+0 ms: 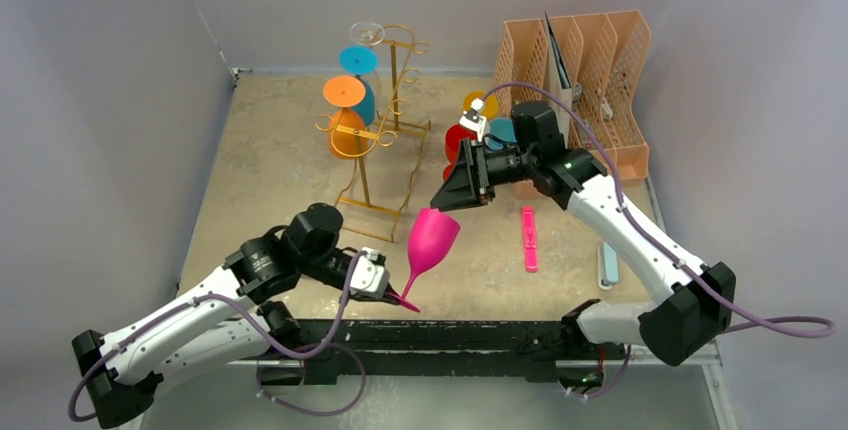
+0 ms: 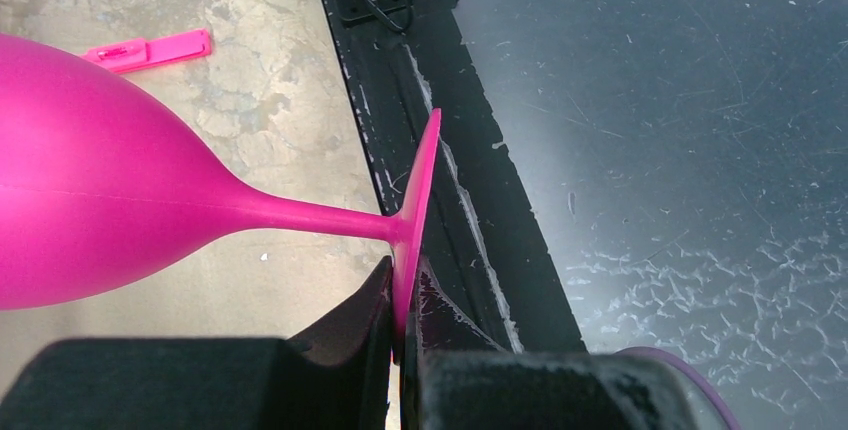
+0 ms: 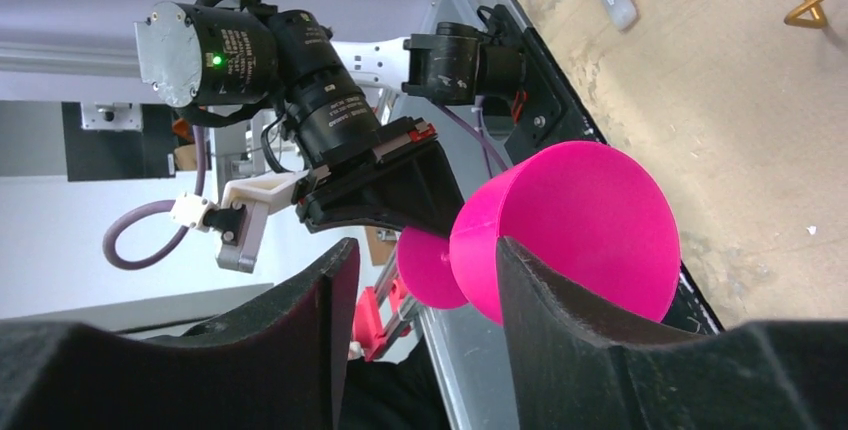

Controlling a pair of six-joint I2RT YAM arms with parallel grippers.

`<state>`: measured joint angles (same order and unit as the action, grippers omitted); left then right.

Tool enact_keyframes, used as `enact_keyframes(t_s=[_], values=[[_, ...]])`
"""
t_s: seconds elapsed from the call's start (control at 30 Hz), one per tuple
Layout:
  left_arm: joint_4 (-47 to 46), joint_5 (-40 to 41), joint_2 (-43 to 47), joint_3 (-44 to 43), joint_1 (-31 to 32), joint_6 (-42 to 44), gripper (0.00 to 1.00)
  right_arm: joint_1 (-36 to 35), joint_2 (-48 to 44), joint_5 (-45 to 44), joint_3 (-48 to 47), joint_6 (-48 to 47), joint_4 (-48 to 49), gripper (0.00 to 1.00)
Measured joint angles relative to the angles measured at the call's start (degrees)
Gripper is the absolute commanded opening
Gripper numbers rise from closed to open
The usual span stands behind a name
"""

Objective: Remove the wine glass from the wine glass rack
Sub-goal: Place the wine glass at the center of the board.

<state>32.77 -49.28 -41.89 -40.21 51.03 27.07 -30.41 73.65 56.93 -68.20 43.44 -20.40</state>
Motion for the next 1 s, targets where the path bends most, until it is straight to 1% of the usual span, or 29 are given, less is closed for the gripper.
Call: enact_keyframes(t_s=[0.07, 0.13, 0.23, 0.3, 0.47, 0.53, 0.7, 0.8, 1.0], values=[[0.4, 0.0, -0.5, -0.4, 0.0, 0.3, 0.00, 0.0, 0.1, -0.6, -0.5, -0.9, -1.4, 0.61], [1.1, 0.1, -0.9, -0.8, 0.0, 0.6, 0.00, 0.0, 0.1, -2.1, -1.0, -1.6, -3.5, 0.62], [1.2, 0.9, -0.7, -0.8, 0.0, 0.6, 0.00, -0.1, 0.1, -6.8, -2.4, -2.5, -6.9, 0.59], [1.2, 1.7, -0.5, -0.8, 0.0, 0.6, 0.00, -0.1, 0.3, -8.5, -2.7, -2.5, -7.1, 0.56], [1.1, 4.5, 0.2, -0.6, 0.0, 0.6, 0.00, -0.5, 4.1, -5.8, -2.9, -1.9, -6.3, 0.58], [1.0, 5.5, 0.0, 0.0, 0.0, 0.6, 0.00, -0.7, 5.6, -5.4, -3.0, -1.9, -7.0, 0.55], [0.1, 6.5, -0.3, 1.7, 0.0, 1.1, 0.00, -1.0, 8.1, -4.1, -3.9, -3.4, -9.4, 0.38], [-0.2, 6.5, -1.1, 1.7, 0.0, 1.3, 0.00, -1.0, 8.5, -3.4, -3.9, -2.8, -8.3, 0.32], [-0.5, 6.4, -2.6, 1.7, 0.0, 2.6, 0.00, -1.0, 10.1, -1.8, -3.8, -1.9, -6.3, 0.31]])
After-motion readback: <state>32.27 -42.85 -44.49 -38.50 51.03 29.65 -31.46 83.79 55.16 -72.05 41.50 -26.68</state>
